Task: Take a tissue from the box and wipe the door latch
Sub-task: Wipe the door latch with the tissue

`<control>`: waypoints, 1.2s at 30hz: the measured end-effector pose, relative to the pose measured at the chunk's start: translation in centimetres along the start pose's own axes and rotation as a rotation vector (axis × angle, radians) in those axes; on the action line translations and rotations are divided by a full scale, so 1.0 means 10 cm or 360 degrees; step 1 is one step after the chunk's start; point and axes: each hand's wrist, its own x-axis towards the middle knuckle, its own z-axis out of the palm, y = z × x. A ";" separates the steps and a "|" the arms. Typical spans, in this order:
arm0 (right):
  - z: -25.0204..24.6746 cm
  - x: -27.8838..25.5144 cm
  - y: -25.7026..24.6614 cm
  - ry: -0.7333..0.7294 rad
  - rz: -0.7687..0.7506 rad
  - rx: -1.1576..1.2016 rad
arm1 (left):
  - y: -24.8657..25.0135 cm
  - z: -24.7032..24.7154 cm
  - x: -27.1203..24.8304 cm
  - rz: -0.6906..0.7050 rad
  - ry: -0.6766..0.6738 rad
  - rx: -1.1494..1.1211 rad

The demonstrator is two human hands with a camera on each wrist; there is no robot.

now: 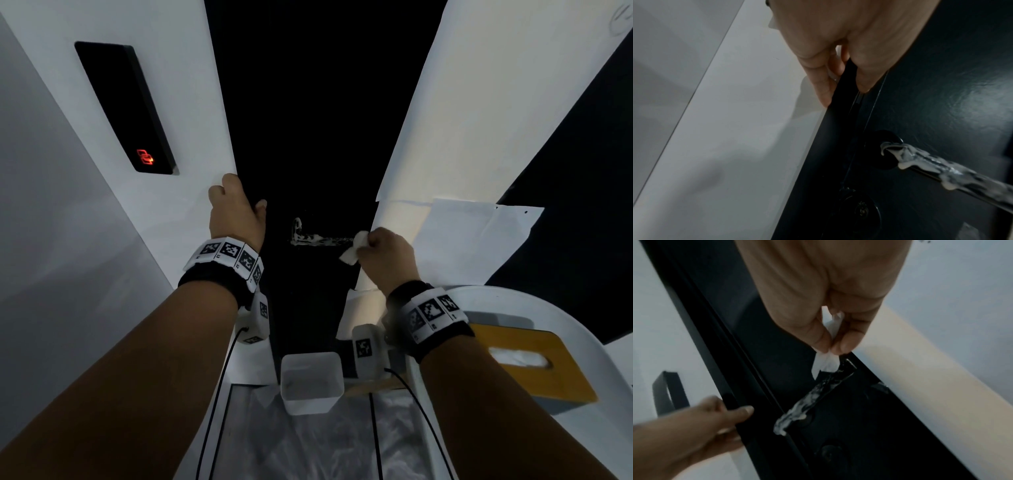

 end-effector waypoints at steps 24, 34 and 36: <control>0.32 0.14 0.02 0.0137 -0.0546 -0.0322 | -0.03 0.03 0.02 0.0009 0.0007 0.0006; 0.17 0.17 0.00 0.0186 -0.0540 -0.0289 | -0.04 0.02 0.01 0.0023 0.0011 0.0006; 0.22 0.21 0.04 0.0079 -0.0486 -0.0452 | -0.03 0.02 0.01 0.0022 0.0009 0.0012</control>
